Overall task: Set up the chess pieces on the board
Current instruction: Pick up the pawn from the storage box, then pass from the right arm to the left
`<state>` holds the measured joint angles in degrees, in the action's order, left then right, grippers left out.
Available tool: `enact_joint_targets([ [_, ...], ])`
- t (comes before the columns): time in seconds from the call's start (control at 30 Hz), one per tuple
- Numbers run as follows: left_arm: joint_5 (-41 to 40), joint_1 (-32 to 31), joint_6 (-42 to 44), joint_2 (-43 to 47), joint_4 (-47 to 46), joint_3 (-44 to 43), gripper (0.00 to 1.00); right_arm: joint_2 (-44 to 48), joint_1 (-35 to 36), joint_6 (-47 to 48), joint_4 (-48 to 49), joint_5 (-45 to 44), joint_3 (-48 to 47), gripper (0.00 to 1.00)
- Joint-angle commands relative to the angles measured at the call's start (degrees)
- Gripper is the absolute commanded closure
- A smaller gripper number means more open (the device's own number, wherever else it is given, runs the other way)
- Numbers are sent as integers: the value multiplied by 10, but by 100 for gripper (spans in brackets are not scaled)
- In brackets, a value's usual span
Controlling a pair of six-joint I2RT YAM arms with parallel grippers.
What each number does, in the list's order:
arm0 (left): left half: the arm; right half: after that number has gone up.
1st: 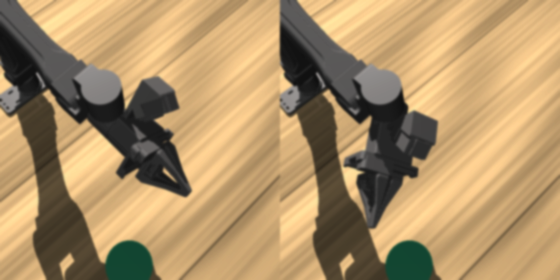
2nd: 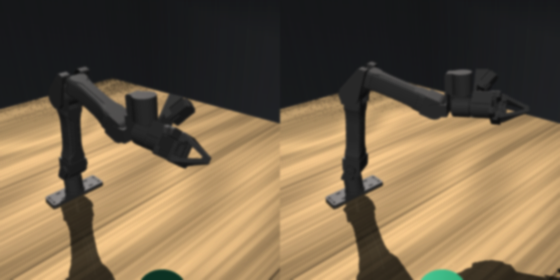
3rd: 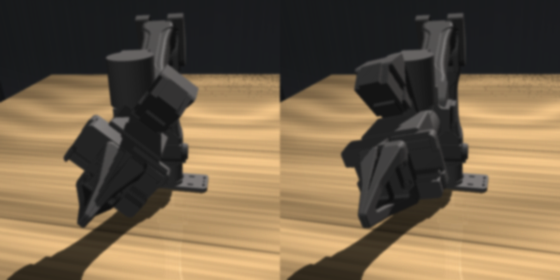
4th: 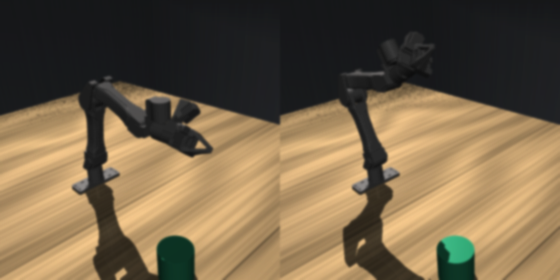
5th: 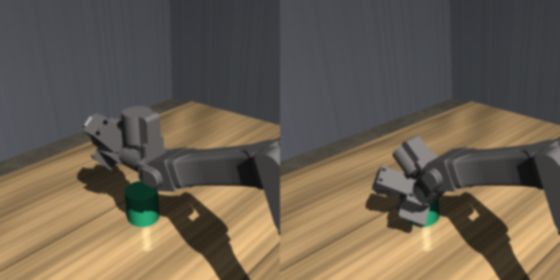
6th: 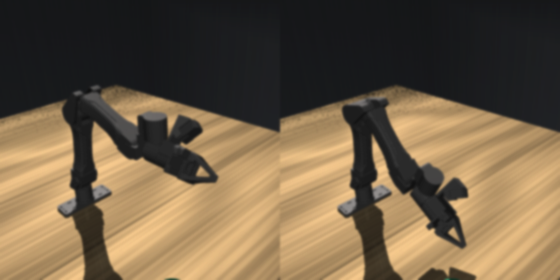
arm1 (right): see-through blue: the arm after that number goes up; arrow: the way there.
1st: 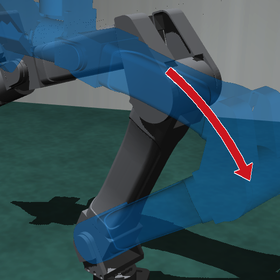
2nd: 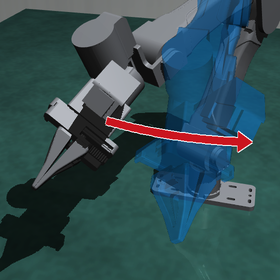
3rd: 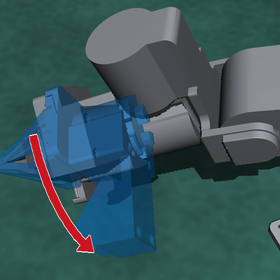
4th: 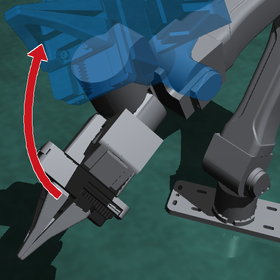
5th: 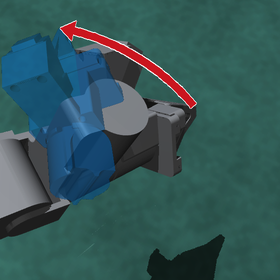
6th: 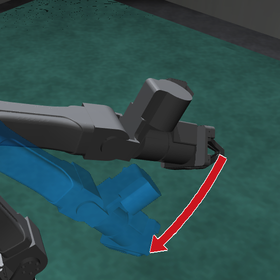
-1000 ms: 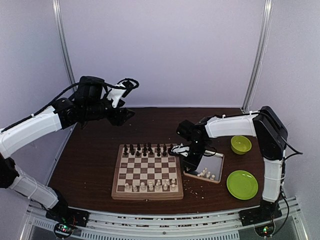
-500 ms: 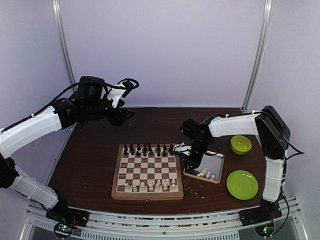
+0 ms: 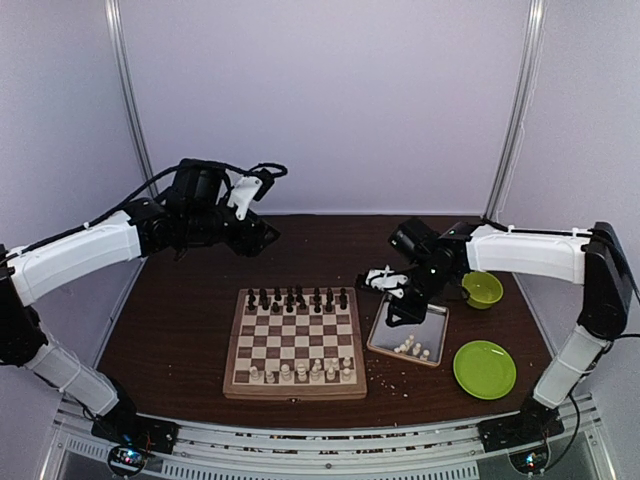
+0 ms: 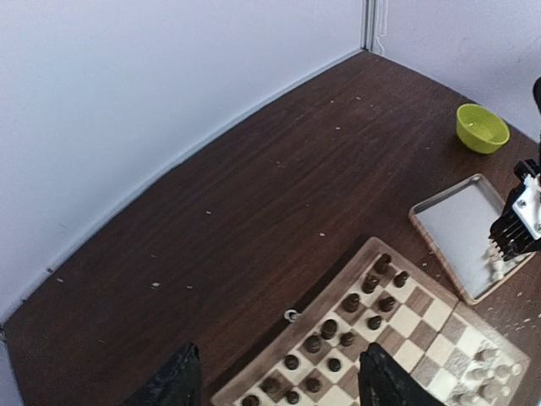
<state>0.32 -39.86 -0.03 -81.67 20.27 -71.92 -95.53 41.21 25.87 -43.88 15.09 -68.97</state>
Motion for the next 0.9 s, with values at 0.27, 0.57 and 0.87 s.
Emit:
enact_joint_targets([
  [0.27,261,-54,-416,-126,-272,3,37,161,35,66,34,-10,-25,83],
  [0.57,343,-102,-535,-215,-430,-1,37,200,93,94,41,-67,-29,81],
  [0.87,383,-117,-577,-244,-486,-1,40,200,111,95,46,-96,-29,81],
])
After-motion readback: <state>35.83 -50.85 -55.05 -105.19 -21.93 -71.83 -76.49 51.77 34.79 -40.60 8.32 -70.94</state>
